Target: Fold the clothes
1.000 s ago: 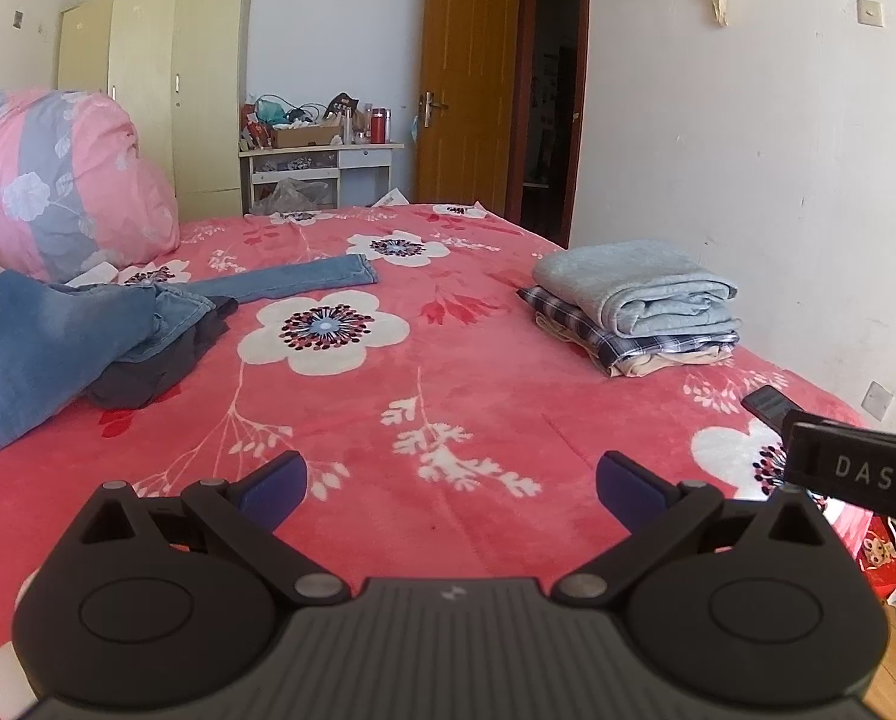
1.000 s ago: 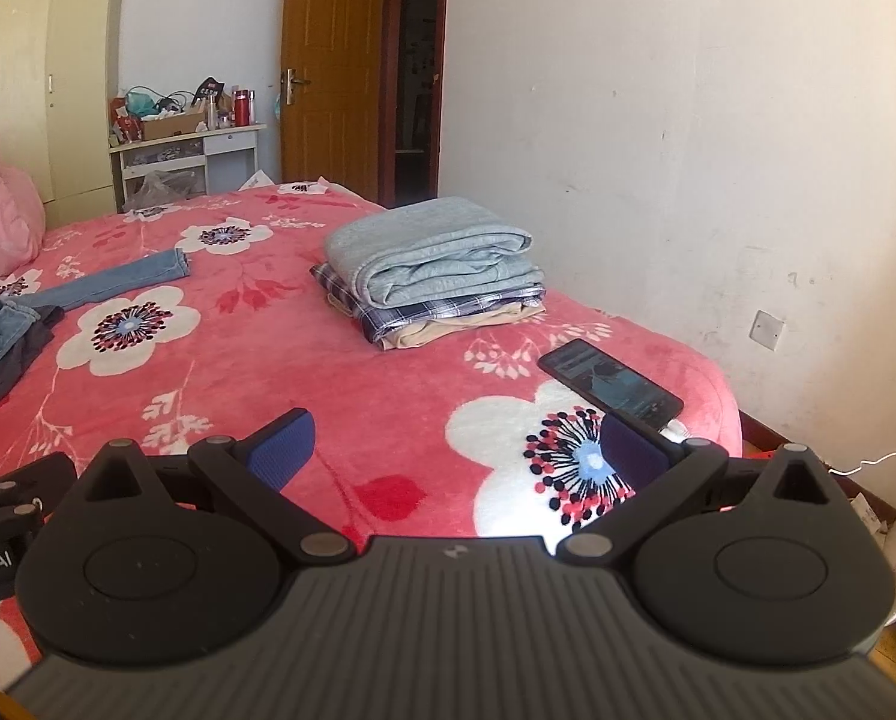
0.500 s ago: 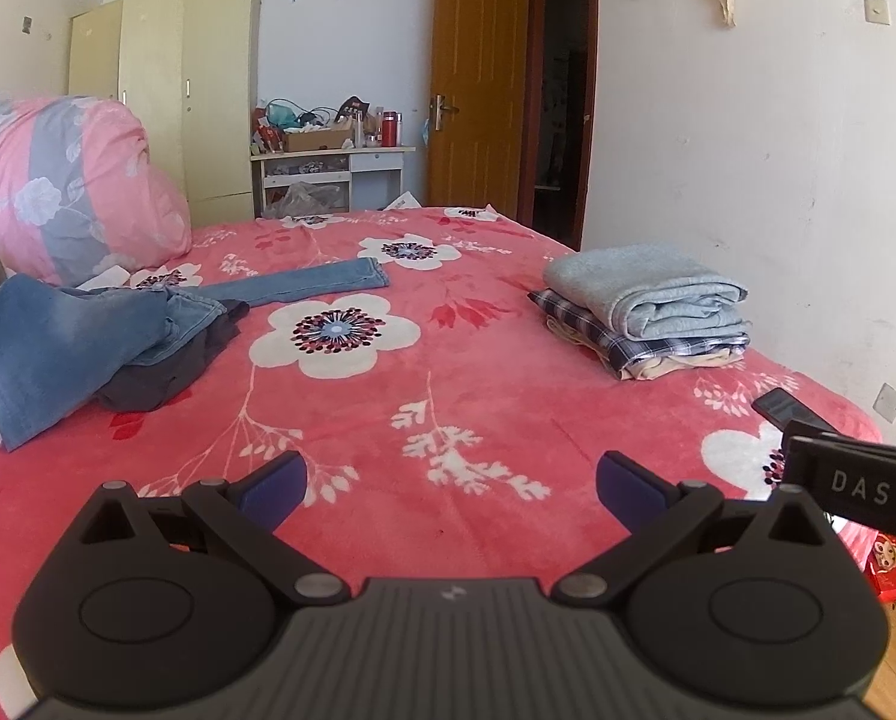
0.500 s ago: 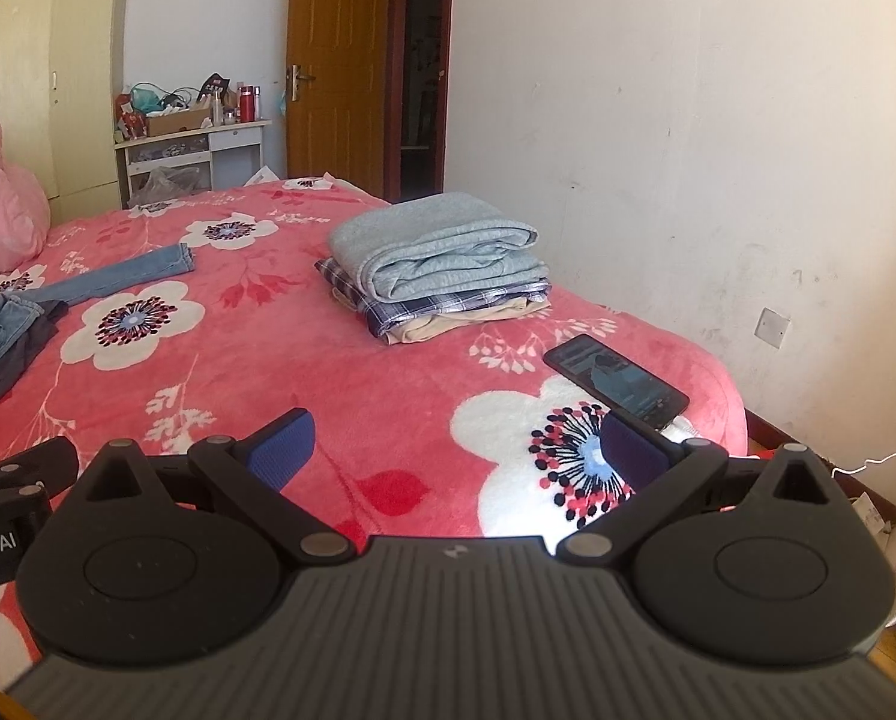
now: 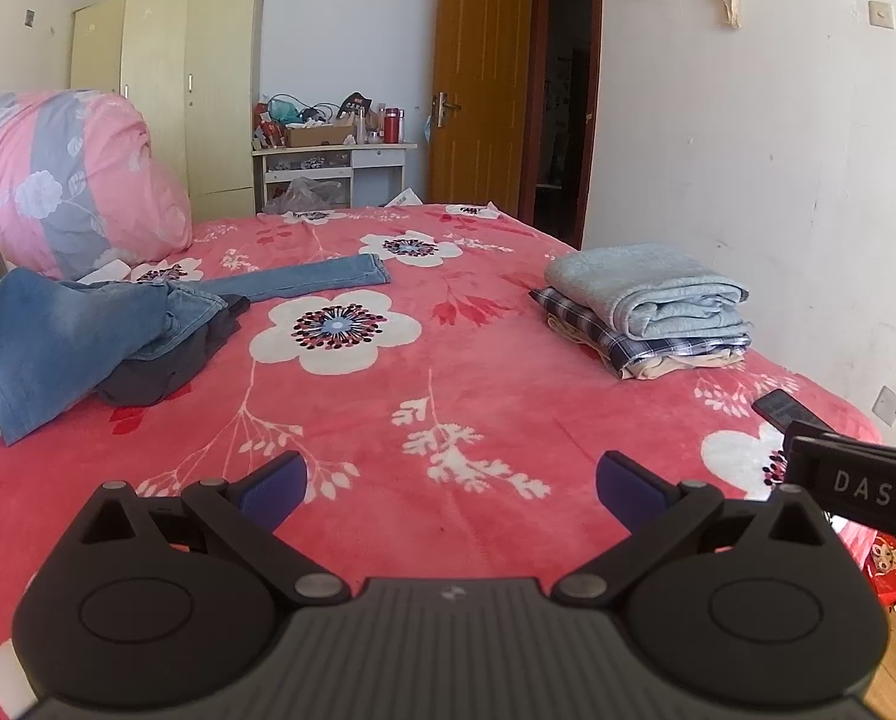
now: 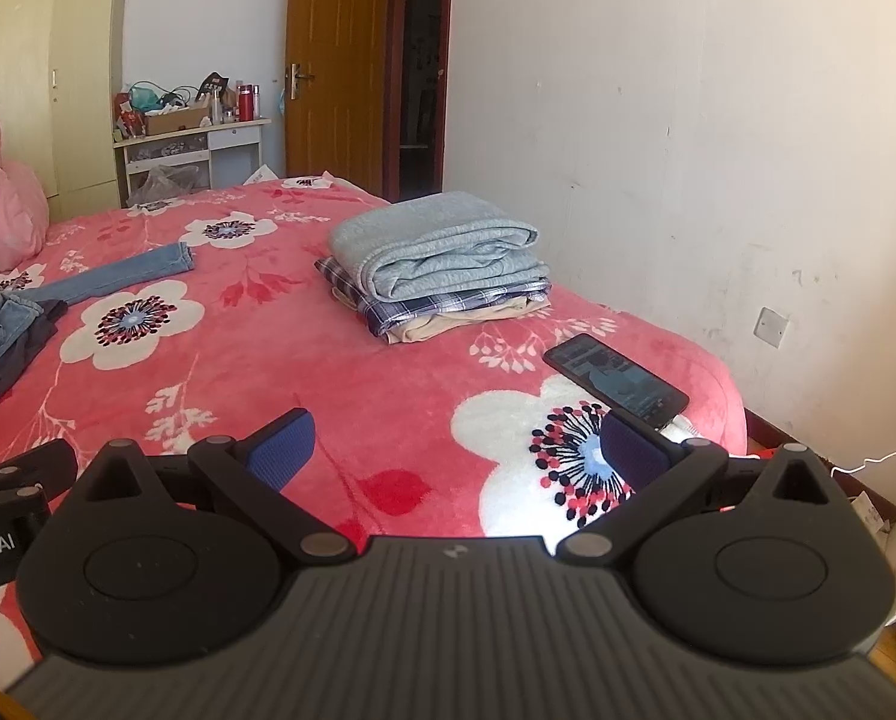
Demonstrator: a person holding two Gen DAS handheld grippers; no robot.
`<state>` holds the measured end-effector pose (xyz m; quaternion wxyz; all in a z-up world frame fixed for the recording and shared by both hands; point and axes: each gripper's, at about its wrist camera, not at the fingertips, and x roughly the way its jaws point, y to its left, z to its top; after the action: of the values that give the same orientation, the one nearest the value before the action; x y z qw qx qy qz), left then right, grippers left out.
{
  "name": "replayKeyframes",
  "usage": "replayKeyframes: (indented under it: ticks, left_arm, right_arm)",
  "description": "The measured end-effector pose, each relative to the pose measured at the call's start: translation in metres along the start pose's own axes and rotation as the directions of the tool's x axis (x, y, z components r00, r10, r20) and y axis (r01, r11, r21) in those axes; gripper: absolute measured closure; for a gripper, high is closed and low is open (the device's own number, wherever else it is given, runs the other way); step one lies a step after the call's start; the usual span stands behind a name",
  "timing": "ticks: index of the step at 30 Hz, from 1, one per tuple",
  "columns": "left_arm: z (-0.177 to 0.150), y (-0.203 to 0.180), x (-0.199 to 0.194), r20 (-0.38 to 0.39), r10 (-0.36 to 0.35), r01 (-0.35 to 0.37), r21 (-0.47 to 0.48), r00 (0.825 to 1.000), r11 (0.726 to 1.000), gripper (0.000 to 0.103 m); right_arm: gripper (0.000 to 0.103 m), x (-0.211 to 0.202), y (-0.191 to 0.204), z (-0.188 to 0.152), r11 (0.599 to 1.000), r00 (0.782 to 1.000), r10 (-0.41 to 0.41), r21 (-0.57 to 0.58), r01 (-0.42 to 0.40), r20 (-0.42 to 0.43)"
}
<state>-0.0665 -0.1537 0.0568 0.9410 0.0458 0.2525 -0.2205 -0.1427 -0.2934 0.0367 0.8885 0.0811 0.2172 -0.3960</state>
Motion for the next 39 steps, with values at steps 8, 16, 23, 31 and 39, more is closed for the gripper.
replayKeyframes:
  ticks: [8,16,23,31,39]
  left_arm:
    - [0.0009,-0.0001,-0.0002,0.001,0.003,-0.003,0.001,1.000,1.000,0.000]
    - [0.0017,0.0015,-0.0007,-0.001,0.004,-0.004,-0.002,1.000,1.000,0.000]
    - [0.0030,0.0027,-0.0007,0.001,0.005,-0.005,-0.005,1.000,1.000,0.000]
    - [0.0027,0.0039,-0.0005,0.000,0.003,-0.003,-0.008,1.000,1.000,0.000]
    - [0.0014,0.0047,-0.0001,-0.004,-0.001,0.001,-0.006,1.000,1.000,0.000]
  right_arm:
    - [0.001,0.0007,0.0010,0.0010,1.000,1.000,0.006,-0.003,-0.006,0.001]
    - [0.001,-0.0005,0.0027,0.0019,1.000,1.000,0.009,-0.006,-0.009,0.004]
    - [0.001,-0.0005,0.0040,0.0033,1.000,1.000,0.011,-0.008,-0.010,0.006]
    - [0.001,-0.0005,0.0062,0.0040,1.000,1.000,0.012,-0.010,-0.012,0.008]
    - [0.001,-0.0010,0.0082,0.0033,1.000,1.000,0.012,-0.013,-0.012,0.006]
